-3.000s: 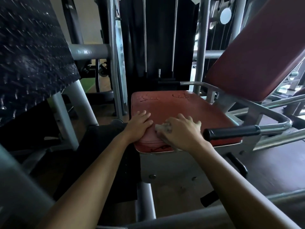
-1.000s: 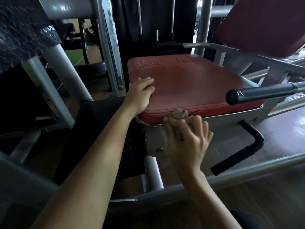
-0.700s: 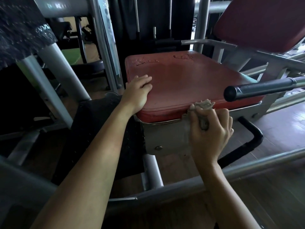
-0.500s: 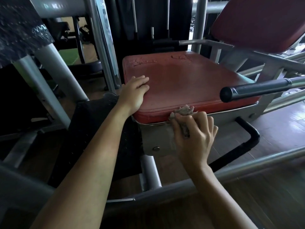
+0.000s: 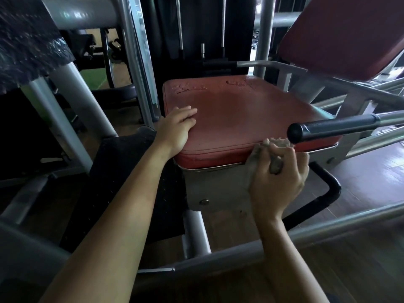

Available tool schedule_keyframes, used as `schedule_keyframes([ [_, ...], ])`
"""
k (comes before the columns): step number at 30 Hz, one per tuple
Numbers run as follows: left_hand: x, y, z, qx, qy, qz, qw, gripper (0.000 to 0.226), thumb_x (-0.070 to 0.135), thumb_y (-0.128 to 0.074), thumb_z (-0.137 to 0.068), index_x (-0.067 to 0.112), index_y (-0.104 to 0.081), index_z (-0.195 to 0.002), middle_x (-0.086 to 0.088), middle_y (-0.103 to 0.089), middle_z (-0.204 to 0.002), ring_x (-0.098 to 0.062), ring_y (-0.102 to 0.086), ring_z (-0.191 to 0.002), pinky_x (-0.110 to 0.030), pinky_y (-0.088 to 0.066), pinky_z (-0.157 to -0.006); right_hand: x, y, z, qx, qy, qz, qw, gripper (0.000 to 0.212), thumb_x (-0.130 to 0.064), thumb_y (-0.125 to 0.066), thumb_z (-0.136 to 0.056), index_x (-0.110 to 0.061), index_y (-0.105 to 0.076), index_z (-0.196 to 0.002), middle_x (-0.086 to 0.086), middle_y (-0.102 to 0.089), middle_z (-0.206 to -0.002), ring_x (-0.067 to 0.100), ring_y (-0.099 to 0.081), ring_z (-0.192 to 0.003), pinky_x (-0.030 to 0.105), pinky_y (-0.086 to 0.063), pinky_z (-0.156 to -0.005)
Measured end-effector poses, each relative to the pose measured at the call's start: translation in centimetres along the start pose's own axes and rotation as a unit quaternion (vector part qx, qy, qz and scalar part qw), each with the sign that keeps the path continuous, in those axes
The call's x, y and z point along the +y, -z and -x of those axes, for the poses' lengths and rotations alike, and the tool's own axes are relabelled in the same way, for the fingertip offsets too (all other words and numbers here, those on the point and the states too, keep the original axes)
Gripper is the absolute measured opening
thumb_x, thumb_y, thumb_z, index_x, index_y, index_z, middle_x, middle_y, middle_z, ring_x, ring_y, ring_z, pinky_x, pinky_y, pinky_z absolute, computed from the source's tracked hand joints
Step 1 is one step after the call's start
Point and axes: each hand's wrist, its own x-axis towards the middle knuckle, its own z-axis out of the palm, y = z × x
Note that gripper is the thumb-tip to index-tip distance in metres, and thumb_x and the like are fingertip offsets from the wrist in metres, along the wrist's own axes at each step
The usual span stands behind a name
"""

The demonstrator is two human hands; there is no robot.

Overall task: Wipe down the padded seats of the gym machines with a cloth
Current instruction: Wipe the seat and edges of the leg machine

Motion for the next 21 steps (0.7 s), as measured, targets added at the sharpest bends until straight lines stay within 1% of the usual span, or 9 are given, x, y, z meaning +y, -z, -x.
schedule_keyframes([
  [2,0.1,-0.1,0.0,0.006,0.000,0.002,1.000,0.037,0.018,-0.048,-0.105,0.022,-0.058,-0.141,0.007,-0.040,-0.158,-0.010,-0.015,-0.153,-0.035,-0.005,-0.125,-1.4,-0.7,1.9,-0.038,0.034,0.007,0.999,0.022,-0.034,-0.069,-0.092,-0.016,-0.069,-0.081,0.003,-0.056,-0.087,0.024,-0.053,-0.084,0.042,-0.045,-0.075],
  [4,0.2,-0.1,0.0,0.007,0.001,0.007,1.000,0.037,0.017,-0.048,-0.105,0.021,-0.059,-0.140,0.007,-0.040,-0.158,-0.010,-0.015,-0.154,-0.034,-0.005,-0.124,-2.1,-0.8,3.7,-0.103,0.133,0.030,0.985,0.019,-0.033,-0.072,-0.091,-0.018,-0.069,-0.079,0.000,-0.053,-0.084,0.021,-0.049,-0.081,0.038,-0.039,-0.072],
  [5,0.2,-0.1,0.0,0.005,0.001,0.007,1.000,0.037,0.016,-0.048,-0.105,0.021,-0.059,-0.140,0.007,-0.040,-0.158,-0.010,-0.015,-0.154,-0.034,-0.006,-0.123,-1.9,-0.7,3.7,-0.112,0.165,0.037,0.979,0.016,-0.031,-0.073,-0.090,-0.019,-0.070,-0.080,-0.003,-0.052,-0.084,0.019,-0.048,-0.081,0.037,-0.038,-0.073],
  [6,0.1,0.0,0.1,0.004,-0.001,0.006,1.000,0.037,0.016,-0.048,-0.105,0.021,-0.059,-0.140,0.007,-0.040,-0.158,-0.010,-0.014,-0.154,-0.033,-0.005,-0.123,-1.6,-0.6,3.2,-0.103,0.162,0.034,0.981,0.014,-0.030,-0.074,-0.089,-0.020,-0.070,-0.081,-0.004,-0.051,-0.085,0.018,-0.048,-0.081,0.037,-0.038,-0.074],
  [9,0.0,0.0,0.1,0.003,-0.004,0.006,1.000,0.037,0.016,-0.047,-0.105,0.021,-0.059,-0.140,0.007,-0.040,-0.158,-0.010,-0.014,-0.154,-0.032,-0.005,-0.123,-1.4,-0.5,1.5,-0.044,0.049,0.006,0.998,0.013,-0.030,-0.072,-0.088,-0.018,-0.070,-0.084,-0.003,-0.053,-0.089,0.021,-0.050,-0.085,0.046,-0.046,-0.076],
  [11,0.1,0.0,0.0,0.006,-0.003,0.011,1.000,0.037,0.016,-0.047,-0.105,0.021,-0.059,-0.140,0.007,-0.040,-0.158,-0.010,-0.015,-0.154,-0.031,-0.006,-0.122,-1.8,-0.1,1.7,-0.095,0.093,0.034,0.991,0.014,-0.033,-0.071,-0.089,-0.020,-0.070,-0.085,-0.004,-0.052,-0.090,0.020,-0.050,-0.086,0.044,-0.045,-0.076],
  [14,0.2,-0.1,0.1,0.011,-0.003,0.012,1.000,0.037,0.016,-0.047,-0.106,0.021,-0.058,-0.140,0.007,-0.040,-0.158,-0.009,-0.015,-0.153,-0.030,-0.006,-0.122,-1.4,1.2,1.1,-0.217,0.209,0.058,0.952,0.012,-0.036,-0.072,-0.087,-0.024,-0.072,-0.090,-0.008,-0.053,-0.092,0.018,-0.051,-0.086,0.042,-0.044,-0.075],
  [17,0.0,0.0,0.1,0.008,-0.007,0.007,1.000,0.039,0.018,-0.046,-0.106,0.021,-0.055,-0.143,0.007,-0.038,-0.159,-0.009,-0.015,-0.153,-0.029,-0.007,-0.121,-2.4,1.8,-1.0,-0.257,0.238,0.028,0.936,0.015,-0.037,-0.072,-0.086,-0.025,-0.073,-0.094,-0.012,-0.049,-0.091,0.018,-0.052,-0.084,0.045,-0.048,-0.073],
  [21,-0.3,0.0,0.3,0.011,-0.021,-0.020,1.000,0.041,0.020,-0.046,-0.106,0.019,-0.050,-0.147,0.003,-0.032,-0.162,-0.012,-0.011,-0.154,-0.016,-0.001,-0.110,-6.1,0.6,-3.6,-0.290,0.270,0.016,0.918,0.018,-0.038,-0.071,-0.085,-0.025,-0.073,-0.097,-0.013,-0.050,-0.091,0.020,-0.054,-0.088,0.048,-0.049,-0.076],
])
